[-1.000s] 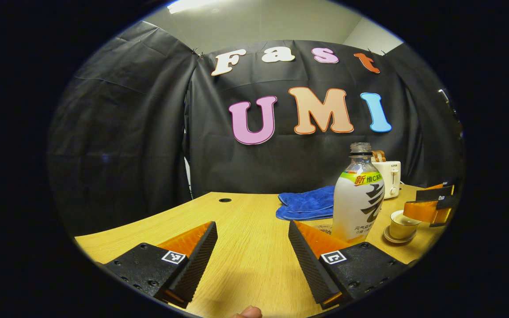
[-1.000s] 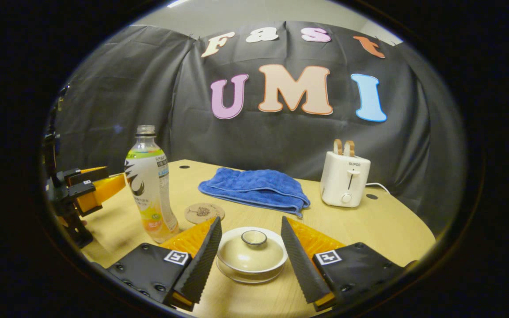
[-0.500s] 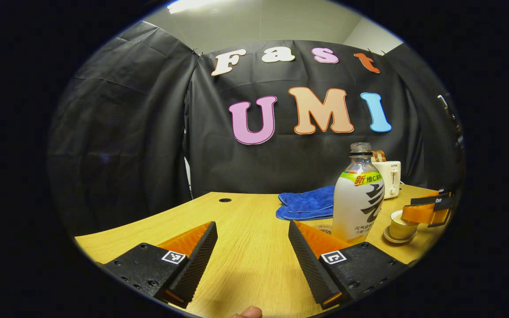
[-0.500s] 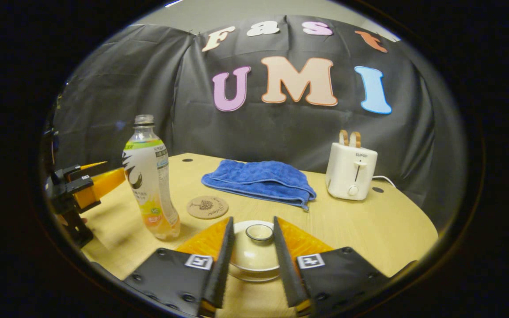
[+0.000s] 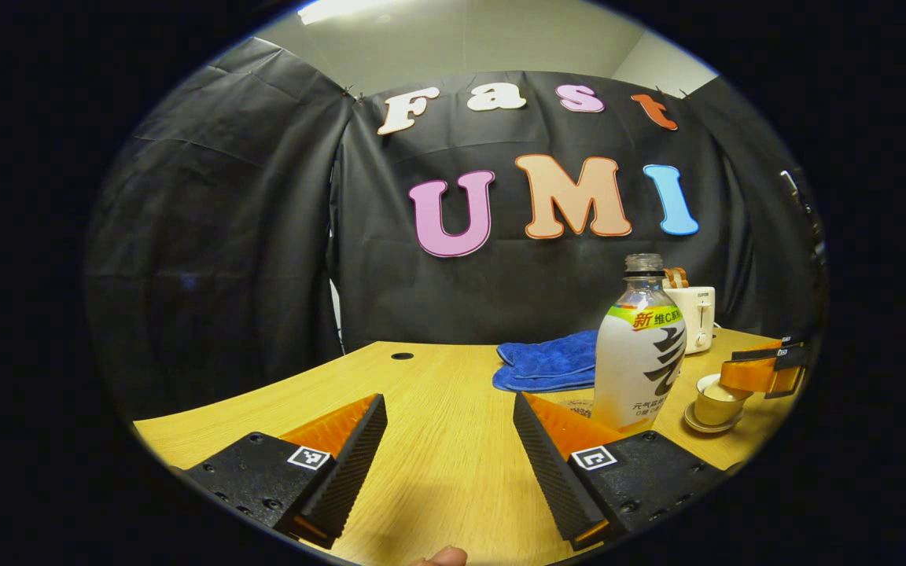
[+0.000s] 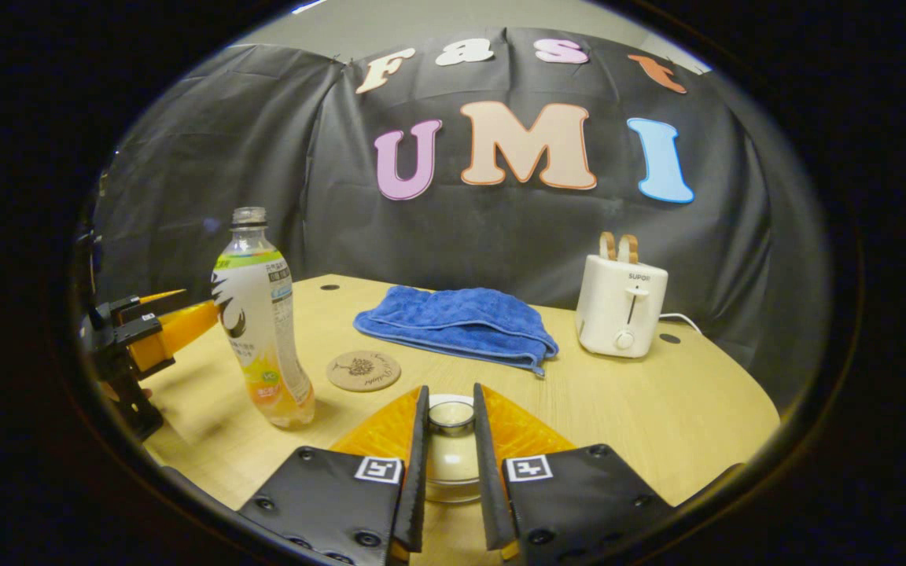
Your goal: Open the teacup lid with one hand, grasp the water bottle and pour water into the teacup with the other hand; after pouring, place the water bottle on the coaster and then close the teacup lid.
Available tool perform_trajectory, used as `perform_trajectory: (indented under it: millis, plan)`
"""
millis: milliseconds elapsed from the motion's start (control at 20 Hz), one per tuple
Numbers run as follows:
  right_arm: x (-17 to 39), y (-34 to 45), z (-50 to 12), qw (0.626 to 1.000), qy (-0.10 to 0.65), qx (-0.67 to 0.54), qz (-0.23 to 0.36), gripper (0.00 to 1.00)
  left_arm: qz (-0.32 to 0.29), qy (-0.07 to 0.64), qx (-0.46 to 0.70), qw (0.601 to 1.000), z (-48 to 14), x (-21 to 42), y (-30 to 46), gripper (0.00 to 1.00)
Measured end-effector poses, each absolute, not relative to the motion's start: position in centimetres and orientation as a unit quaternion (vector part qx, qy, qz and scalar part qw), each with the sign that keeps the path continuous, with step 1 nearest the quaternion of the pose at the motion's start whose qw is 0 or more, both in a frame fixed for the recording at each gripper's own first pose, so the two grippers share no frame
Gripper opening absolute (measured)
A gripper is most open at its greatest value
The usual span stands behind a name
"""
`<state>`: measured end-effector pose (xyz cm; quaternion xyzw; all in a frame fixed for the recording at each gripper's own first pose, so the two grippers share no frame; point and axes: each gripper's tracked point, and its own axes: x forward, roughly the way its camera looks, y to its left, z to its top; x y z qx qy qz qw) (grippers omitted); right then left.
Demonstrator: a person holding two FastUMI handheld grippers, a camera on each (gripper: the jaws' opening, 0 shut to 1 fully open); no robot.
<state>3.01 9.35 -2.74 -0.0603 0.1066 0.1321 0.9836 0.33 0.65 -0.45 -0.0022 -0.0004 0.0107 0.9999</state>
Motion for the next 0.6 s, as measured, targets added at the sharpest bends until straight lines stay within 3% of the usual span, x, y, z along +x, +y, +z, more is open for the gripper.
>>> perform_trajectory:
  millis: [600]
  plan:
    - [2.5,9.5,1.1,0.986,0.070,-0.037,0.147,0.33,0.001,0.011,0.010,1.000,-0.8,0.5,0.0,0.95]
